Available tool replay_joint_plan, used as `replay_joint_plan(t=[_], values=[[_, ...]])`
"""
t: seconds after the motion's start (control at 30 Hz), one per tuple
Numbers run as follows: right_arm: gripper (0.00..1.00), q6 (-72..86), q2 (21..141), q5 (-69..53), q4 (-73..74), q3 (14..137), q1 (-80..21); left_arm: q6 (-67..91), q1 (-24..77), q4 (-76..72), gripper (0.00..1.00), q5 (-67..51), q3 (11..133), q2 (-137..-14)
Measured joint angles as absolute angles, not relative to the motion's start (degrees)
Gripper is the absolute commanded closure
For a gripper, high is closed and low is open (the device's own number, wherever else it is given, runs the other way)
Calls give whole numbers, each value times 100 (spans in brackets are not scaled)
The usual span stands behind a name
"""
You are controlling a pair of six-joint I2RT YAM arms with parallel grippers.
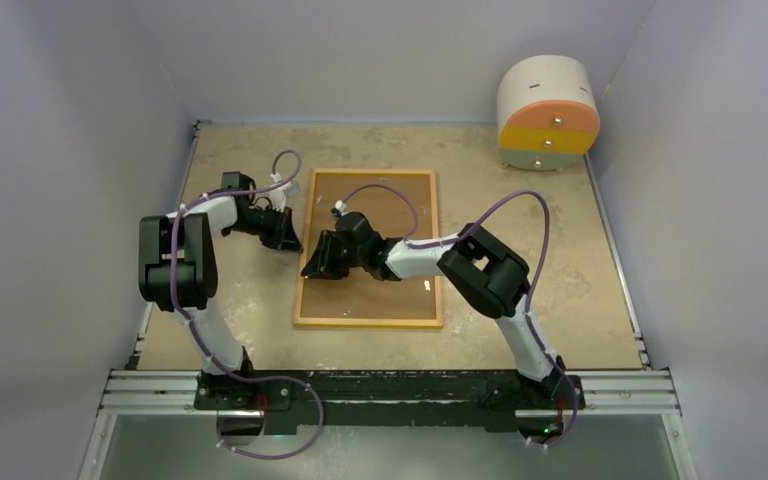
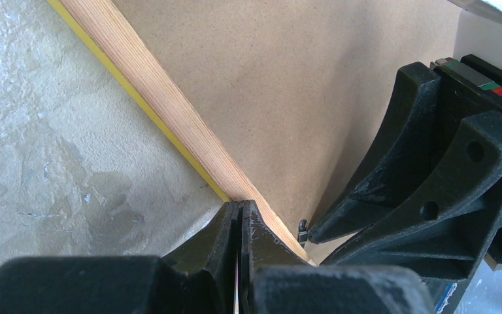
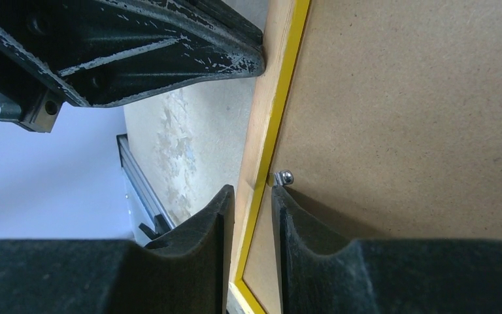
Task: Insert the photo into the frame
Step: Install the photo frame at the center of the board.
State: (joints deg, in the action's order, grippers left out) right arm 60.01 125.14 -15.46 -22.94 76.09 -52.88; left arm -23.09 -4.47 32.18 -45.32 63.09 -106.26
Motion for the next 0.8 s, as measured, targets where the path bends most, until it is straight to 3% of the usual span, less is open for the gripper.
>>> replay_joint_plan(t=[0.8], values=[[72,6066,12532,-1337,-2215,7690,-5315,-2316,-447,3135,100,-4523,6235,-10575]])
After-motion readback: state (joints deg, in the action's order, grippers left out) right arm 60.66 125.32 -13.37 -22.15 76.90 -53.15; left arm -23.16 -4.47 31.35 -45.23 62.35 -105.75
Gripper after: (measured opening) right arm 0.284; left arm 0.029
